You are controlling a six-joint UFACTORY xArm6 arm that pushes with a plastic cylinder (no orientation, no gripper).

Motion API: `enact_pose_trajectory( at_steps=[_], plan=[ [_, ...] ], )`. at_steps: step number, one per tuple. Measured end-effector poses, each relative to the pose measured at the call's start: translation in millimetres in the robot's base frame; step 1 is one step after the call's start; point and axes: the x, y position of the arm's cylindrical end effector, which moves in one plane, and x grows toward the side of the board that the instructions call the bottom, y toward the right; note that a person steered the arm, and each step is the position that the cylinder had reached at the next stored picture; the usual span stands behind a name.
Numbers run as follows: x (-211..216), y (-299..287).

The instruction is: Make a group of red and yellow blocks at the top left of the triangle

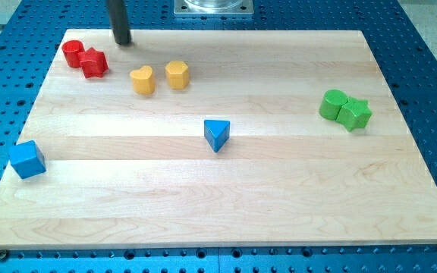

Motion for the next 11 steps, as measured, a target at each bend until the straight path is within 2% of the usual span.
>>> enact_pose_trajectory(
  at_steps=[1, 2, 3, 4, 5, 7, 8, 10, 11],
  plan=[
    [-4.7, -71.1],
    [37.8, -72.2],
    [76.7, -39.0],
    [102.4, 28.9],
    [111.9, 36.1],
    [103.8, -17.3],
    [132.9, -46.4],
    [135.0, 87.9],
    [121.6, 61.6]
  ],
)
